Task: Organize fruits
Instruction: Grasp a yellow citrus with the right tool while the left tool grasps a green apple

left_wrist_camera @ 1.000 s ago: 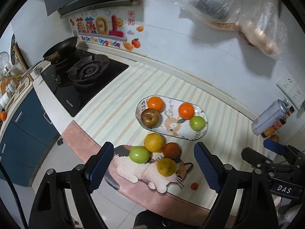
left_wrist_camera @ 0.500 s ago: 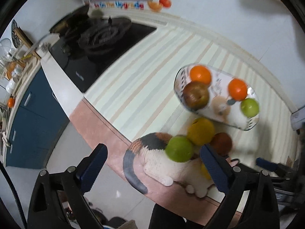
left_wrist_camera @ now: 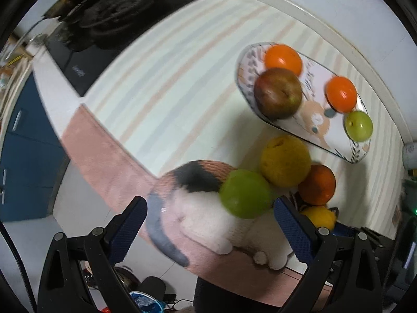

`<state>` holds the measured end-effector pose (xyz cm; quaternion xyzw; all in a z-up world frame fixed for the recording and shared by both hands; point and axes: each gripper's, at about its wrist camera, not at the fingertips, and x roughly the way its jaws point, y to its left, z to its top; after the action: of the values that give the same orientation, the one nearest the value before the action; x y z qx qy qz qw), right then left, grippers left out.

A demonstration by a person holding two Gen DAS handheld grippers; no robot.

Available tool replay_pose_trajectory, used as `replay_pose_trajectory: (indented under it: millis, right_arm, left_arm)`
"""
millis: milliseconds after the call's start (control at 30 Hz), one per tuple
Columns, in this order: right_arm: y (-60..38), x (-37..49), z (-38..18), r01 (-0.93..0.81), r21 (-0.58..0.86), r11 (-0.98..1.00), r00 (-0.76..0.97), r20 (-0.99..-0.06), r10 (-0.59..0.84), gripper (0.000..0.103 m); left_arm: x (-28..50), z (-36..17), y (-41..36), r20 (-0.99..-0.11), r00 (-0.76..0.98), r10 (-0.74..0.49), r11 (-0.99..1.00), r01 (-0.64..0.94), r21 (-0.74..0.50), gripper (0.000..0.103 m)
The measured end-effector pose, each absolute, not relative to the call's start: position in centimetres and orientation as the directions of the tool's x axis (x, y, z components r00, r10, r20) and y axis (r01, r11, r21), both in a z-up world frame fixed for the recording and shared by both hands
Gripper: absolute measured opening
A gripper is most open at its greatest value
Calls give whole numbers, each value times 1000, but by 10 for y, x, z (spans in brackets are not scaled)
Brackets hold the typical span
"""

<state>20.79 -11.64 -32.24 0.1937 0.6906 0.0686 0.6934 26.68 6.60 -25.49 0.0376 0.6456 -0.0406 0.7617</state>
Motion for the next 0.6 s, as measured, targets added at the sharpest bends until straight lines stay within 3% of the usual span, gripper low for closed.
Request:
replay_pose_trajectory:
  millis: [200,300,333,367,600]
  right_arm:
    - [-129,204,-318,181,322,929,40,-946,321,61]
    - [-130,204,-319,190,333,924,47,-943,330,61]
    - [-127,206,-320,192,332,923,49,-943,329,61]
    - [-126,207,-320,192,331,924,51,-943,328,61]
    - [-140,203,-317,219,356,908,51,-934,354,62]
  left_arm:
    - [274,-292,45,-997,52,-65,986,159,-56,99]
    - [273,-303,34,-997,48,-57,977,206,-46,79]
    - [272,-307,31,-997,42,-60,975,217,-50,63]
    - [272,-309,30,-998,46,-44,974,223,-32,61]
    - [261,-307,38,-995,70,-65,978,203,-50,60]
